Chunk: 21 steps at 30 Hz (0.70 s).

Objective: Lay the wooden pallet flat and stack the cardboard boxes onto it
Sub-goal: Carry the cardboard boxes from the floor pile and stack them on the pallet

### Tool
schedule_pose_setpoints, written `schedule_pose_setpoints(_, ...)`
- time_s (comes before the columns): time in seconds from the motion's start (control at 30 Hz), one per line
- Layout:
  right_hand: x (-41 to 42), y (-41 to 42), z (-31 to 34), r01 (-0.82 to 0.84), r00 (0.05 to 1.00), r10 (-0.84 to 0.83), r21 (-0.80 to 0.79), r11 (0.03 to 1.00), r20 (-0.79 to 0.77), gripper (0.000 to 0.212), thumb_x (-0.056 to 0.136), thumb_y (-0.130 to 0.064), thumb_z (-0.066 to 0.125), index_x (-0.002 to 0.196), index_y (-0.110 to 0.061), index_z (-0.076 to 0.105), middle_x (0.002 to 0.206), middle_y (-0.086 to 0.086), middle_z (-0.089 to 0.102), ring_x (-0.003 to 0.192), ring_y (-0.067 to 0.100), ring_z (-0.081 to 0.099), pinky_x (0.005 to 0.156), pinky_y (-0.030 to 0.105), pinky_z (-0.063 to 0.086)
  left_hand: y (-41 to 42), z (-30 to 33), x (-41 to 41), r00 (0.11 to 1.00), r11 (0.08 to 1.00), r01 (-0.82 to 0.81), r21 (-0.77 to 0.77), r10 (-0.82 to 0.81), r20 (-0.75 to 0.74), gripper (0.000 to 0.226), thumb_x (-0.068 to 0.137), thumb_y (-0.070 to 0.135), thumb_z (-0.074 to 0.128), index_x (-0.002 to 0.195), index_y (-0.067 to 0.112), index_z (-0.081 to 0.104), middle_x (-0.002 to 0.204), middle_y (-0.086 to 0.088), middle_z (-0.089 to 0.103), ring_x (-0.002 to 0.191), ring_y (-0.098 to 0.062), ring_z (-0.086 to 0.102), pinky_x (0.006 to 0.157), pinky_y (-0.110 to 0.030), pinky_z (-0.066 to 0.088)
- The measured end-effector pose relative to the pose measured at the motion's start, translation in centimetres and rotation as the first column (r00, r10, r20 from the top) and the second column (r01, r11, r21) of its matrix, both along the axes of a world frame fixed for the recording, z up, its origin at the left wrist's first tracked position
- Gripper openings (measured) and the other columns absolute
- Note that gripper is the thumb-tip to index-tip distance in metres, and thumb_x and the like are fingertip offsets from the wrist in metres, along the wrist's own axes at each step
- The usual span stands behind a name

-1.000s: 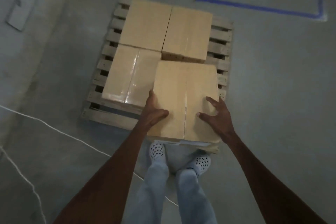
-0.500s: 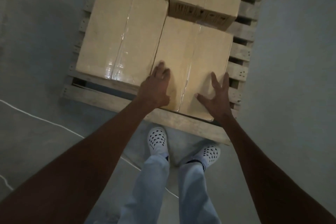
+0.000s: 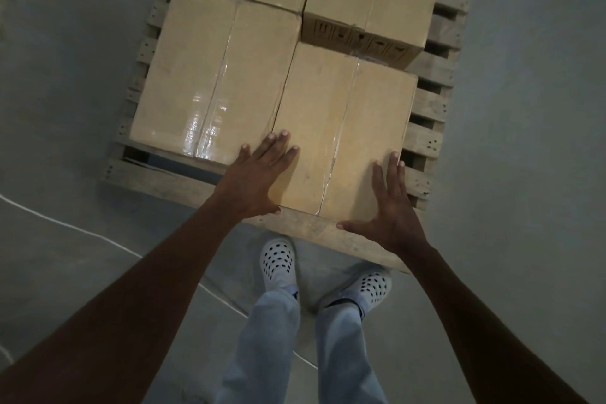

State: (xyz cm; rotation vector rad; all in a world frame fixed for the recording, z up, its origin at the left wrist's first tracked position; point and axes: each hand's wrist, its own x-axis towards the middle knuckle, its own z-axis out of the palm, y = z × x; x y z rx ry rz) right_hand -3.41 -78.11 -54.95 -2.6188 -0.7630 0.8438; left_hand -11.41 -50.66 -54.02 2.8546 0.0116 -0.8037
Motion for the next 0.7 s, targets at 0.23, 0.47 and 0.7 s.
schedule_pose_setpoints(0.23, 4.0, 1.0, -0.1, -0.024, 1.000, 0.024, 0.007, 1.000, 0.008, 0.139, 0.057, -0.093, 0.043, 0.156, -0.007, -0.005, 0.160, 0.015, -0.025, 0.148, 0.036, -0.020, 0.116, 0.050, 0.005, 0.3, 0.8, 1.6, 0.975, 0.970, -0.197, -0.144, 0.209, 0.071, 0.091, 0.080, 0.030, 0.076, 0.154, 0.025, 0.022, 0.164, 0.008, 0.002, 0.151, -0.013, 0.005, 0.110, -0.056, 0.032)
schedule_pose_setpoints(0.47, 4.8, 1.1, -0.2, -0.032, 0.999, 0.032, -0.021, 0.999, 0.015, 0.140, 0.056, -0.096, 0.041, 0.157, -0.011, -0.006, 0.161, 0.012, -0.026, 0.148, 0.034, -0.021, 0.116, 0.048, 0.001, 0.5, 0.2, 1.4, 0.966, 0.970, -0.185, -0.159, 0.210, 0.153, 0.089, 0.079, 0.033, 0.077, 0.152, 0.024, 0.028, 0.164, 0.006, 0.009, 0.150, -0.014, 0.014, 0.104, -0.057, 0.042)
schedule_pose_setpoints(0.7, 10.8, 4.6, 2.3, -0.108, 0.979, 0.115, -0.050, 0.993, 0.168, 0.116, 0.072, -0.086, 0.044, 0.157, -0.017, 0.005, 0.164, 0.011, -0.015, 0.150, 0.029, -0.013, 0.119, 0.044, 0.001, 0.1, -0.1, 3.4, 0.830, 0.931, -0.325, -0.166, 0.365, 0.421, 0.102, 0.068, 0.084, 0.052, 0.143, 0.016, 0.046, 0.156, 0.002, 0.035, 0.137, -0.017, 0.045, 0.074, -0.045, 0.058)
